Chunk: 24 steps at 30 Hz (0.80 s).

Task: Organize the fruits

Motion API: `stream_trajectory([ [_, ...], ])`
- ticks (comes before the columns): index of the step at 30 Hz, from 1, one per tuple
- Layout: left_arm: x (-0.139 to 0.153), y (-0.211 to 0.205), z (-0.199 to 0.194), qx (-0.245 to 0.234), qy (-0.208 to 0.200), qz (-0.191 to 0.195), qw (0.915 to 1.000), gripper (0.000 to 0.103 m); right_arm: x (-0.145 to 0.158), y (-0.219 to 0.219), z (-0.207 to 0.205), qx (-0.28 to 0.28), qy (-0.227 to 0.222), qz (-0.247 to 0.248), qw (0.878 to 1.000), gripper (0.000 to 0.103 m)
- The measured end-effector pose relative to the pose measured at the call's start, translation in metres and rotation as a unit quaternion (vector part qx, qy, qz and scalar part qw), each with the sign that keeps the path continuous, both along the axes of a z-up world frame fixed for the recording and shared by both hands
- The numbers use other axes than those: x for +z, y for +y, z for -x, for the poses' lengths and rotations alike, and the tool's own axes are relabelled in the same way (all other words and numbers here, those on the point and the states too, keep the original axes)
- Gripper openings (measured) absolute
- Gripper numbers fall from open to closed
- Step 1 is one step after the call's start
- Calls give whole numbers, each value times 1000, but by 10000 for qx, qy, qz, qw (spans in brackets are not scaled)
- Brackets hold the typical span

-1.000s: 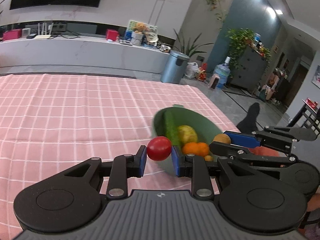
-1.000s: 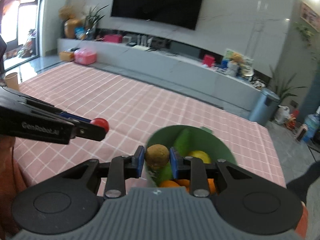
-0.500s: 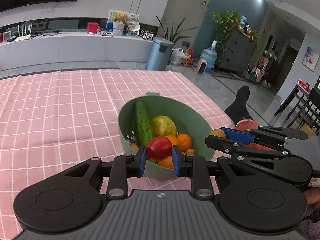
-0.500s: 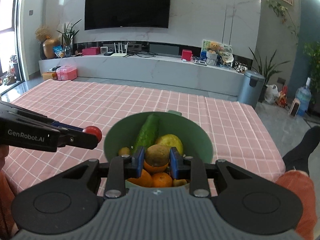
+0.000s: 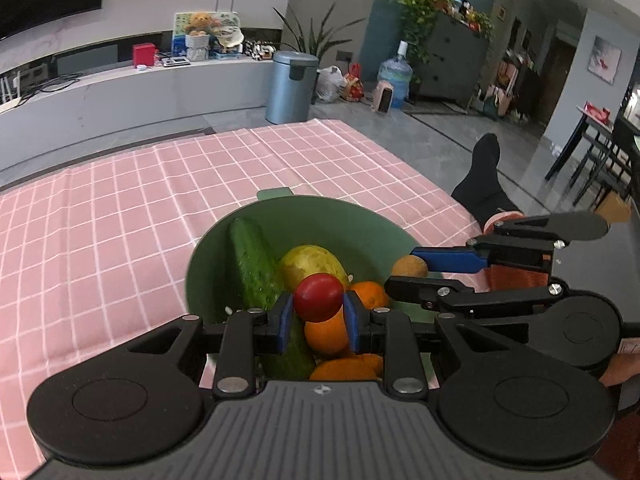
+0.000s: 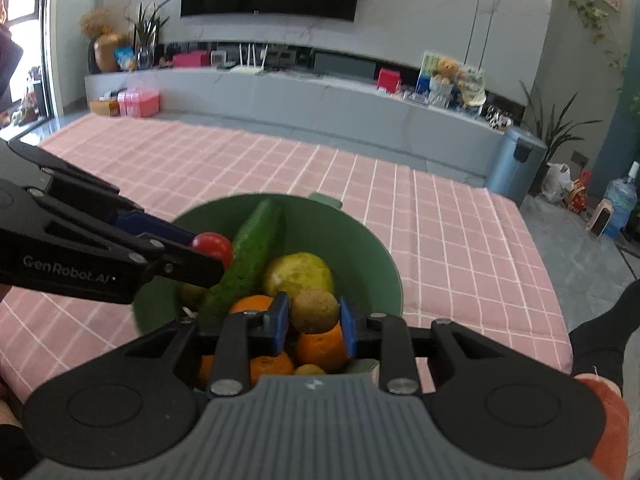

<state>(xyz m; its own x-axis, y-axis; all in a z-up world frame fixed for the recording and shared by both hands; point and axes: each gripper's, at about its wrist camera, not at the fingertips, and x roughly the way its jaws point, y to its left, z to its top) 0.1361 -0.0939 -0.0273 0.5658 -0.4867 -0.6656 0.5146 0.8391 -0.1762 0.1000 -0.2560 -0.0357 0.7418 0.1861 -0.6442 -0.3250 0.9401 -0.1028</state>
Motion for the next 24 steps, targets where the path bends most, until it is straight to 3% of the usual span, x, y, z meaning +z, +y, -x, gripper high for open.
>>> stream_trajectory([
  [7,-14,1,-19,17,267,-11,9996,30,-17,-2,-21,65,113,125,9998,23],
  [18,-19,0,-20,8,335,-76,9994,31,-28,7,-28,137,340,116,9993,23],
  [24,-19,2,-19,-21,337,-1,9994,47,-32,9,-28,84,386,200,9990,24],
])
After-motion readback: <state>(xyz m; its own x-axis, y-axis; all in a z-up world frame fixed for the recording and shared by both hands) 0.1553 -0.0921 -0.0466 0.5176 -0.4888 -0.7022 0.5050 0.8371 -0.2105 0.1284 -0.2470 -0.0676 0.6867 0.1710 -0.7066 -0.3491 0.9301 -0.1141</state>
